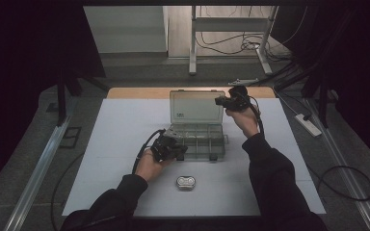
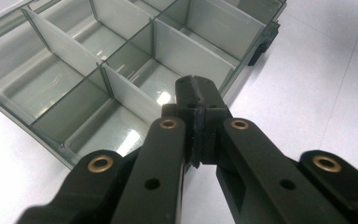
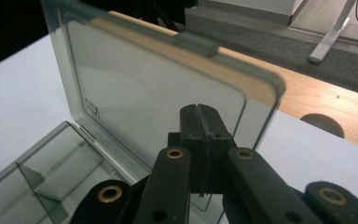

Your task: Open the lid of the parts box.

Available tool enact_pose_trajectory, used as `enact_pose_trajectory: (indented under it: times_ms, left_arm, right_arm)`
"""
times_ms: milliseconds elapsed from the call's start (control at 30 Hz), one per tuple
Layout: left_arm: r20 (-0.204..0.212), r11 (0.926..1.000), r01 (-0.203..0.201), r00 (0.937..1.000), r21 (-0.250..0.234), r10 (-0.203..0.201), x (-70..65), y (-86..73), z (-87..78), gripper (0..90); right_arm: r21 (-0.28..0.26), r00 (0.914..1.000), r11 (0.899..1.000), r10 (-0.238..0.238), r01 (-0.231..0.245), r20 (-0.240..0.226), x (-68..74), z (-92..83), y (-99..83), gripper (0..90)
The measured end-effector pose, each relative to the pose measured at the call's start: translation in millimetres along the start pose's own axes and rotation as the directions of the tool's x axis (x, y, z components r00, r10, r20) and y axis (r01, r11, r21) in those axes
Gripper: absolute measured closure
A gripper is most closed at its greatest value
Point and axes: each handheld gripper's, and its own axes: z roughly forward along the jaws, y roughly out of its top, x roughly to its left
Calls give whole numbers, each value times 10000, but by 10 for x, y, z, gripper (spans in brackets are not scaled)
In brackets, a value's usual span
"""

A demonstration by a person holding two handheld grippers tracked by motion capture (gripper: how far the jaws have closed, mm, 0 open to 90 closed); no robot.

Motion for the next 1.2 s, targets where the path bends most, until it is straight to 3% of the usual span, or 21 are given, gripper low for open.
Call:
enact_pose_trajectory:
  times_ms: [300,433,700,967,1200]
  left_arm:
    - [-18,10000,64,10000,-36,-65,0,2,0,894]
    - [-81,10000,51,10000,-60,-51,-5,12,-9,823]
    - [-252,9996,-88,9996,-286,80,-4,36,-108,789]
    - [-403,9994,147,9991,-320,-160,38,16,-230,656]
    - [-506,9994,214,9985,-273,-228,63,-30,-329,526]
  right_arm:
    - [226,10000,9997,74,-75,50,-24,31,-33,893]
    - [417,10000,9991,-7,5,40,1,10,-46,838]
    - [536,9997,9982,-252,251,15,96,-78,-50,762]
    - [728,9981,9956,-576,589,-196,240,-177,-76,673]
    - [836,9985,9951,-540,537,11,302,-259,-137,613]
